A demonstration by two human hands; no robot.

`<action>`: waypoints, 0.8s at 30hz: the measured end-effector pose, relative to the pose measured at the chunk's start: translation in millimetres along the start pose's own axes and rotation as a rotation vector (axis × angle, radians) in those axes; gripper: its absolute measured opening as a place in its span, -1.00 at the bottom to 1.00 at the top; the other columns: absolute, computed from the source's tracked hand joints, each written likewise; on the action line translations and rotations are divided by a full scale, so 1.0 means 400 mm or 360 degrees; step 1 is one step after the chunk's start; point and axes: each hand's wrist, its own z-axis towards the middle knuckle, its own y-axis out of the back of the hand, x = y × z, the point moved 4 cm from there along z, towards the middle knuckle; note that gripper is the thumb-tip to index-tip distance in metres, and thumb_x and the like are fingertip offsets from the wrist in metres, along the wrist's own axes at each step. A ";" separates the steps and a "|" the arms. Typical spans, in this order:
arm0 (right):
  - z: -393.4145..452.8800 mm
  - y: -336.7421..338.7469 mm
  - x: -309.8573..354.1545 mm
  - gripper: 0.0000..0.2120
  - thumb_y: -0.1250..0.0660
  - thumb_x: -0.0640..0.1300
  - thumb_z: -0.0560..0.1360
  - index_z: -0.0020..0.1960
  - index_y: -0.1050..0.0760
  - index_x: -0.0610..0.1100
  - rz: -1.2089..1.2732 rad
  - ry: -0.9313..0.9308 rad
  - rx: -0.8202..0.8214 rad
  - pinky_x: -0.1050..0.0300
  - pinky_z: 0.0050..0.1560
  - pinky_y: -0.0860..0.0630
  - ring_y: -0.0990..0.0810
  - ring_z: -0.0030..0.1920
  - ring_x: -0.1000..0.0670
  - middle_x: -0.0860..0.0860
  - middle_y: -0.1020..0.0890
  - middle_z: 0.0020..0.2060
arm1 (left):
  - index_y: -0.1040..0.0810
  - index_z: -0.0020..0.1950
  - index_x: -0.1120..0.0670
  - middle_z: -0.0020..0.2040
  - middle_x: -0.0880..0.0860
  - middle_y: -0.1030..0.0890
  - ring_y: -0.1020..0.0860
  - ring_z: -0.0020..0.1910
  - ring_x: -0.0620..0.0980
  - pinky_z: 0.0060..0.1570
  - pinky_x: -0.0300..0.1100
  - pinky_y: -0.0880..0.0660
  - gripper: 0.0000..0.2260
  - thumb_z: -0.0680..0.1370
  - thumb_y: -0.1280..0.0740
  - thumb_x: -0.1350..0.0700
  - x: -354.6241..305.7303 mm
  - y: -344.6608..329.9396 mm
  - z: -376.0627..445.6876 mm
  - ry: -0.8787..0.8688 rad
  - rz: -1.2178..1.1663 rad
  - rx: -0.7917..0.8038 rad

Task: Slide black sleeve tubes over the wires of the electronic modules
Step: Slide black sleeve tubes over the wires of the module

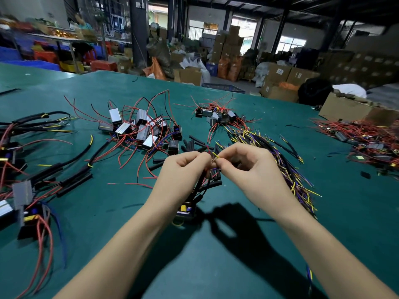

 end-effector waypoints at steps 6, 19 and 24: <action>0.006 0.004 -0.020 -0.86 -0.34 -0.33 0.50 -0.19 -0.60 -0.15 0.0353 -0.0311 0.0041 0.43 -0.35 -0.39 -0.46 -0.44 0.21 0.07 -0.61 -0.40 | -0.61 -0.32 0.11 -0.39 0.04 -0.55 -0.42 -0.35 -0.17 -0.18 -0.30 -0.38 -0.80 0.50 -0.31 0.19 -0.009 0.000 -0.008 -0.0086 0.0103 0.0088; 0.003 0.014 -0.003 -0.91 -0.39 -0.35 0.45 -0.18 -0.58 -0.19 0.0054 -0.0050 0.0087 0.28 -0.29 -0.48 -0.52 -0.40 0.15 0.09 -0.60 -0.40 | -0.56 -0.35 -0.11 -0.40 -0.24 -0.54 -0.44 -0.23 -0.13 -0.15 -0.12 -0.04 -0.83 0.43 -0.26 -0.05 -0.041 0.002 -0.022 -0.0770 0.1162 -0.0213; 0.003 0.018 0.005 -0.89 -0.37 -0.36 0.46 -0.16 -0.60 -0.18 -0.0018 0.0001 0.0165 0.29 -0.29 -0.48 -0.53 -0.40 0.15 0.01 -0.62 -0.37 | -0.59 -0.32 -0.08 -0.37 -0.20 -0.56 -0.38 -0.25 -0.13 -0.14 -0.13 -0.02 -0.84 0.44 -0.28 -0.03 -0.045 0.003 -0.028 -0.0863 0.1310 -0.0202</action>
